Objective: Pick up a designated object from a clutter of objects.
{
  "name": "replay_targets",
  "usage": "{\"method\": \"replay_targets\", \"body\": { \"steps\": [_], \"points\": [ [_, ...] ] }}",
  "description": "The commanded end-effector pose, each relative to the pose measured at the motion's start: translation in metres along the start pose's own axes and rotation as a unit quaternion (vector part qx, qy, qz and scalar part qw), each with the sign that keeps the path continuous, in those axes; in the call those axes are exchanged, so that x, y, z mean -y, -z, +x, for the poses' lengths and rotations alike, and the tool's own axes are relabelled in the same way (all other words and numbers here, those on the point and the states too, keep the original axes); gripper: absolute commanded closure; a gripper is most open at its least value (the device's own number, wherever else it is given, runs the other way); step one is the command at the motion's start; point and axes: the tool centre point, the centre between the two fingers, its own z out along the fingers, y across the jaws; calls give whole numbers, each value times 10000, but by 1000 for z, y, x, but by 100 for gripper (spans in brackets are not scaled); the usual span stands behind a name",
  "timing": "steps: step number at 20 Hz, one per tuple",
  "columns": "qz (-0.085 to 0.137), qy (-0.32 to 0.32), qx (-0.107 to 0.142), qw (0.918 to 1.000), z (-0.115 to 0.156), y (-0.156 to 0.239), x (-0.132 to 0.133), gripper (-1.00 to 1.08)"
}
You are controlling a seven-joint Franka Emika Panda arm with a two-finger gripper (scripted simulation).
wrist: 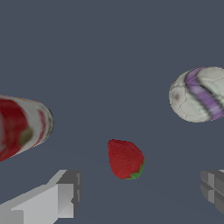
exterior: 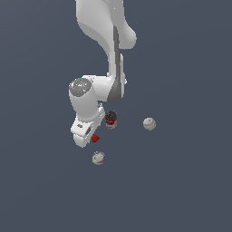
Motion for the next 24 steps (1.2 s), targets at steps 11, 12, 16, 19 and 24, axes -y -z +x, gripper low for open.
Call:
{"method": "replay_targets", "body": {
  "steps": [11,12,16,19,24],
  "points": [
    [4,576,-7,9983,-13,-21,2,-92],
    [4,585,-7,9983,-13,-21,2,-92],
    [6,568,-6,9984,-13,-22,2,-92],
    [6,572,-7,9984,-13,-29,3,-92],
    [5,582,-7,9983,-13,-53,3,-92]
  ]
}}
